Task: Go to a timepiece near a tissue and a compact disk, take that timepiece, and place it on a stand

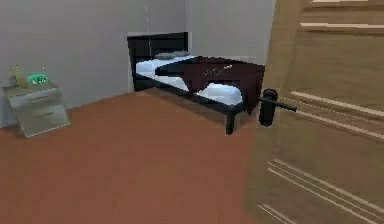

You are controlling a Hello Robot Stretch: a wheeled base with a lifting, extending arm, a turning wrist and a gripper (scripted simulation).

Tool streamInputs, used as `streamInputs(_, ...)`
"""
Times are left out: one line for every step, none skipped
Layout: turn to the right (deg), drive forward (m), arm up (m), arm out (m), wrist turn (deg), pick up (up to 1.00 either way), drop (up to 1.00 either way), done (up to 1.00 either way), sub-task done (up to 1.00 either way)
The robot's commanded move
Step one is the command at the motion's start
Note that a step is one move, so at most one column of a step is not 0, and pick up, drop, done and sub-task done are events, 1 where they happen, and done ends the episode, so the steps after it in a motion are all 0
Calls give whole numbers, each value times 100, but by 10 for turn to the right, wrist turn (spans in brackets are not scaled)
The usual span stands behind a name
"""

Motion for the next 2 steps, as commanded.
streamInputs(-360,0,0,0,0,0,0,0,0)
streamInputs(0,100,0,0,0,0,0,0,0)
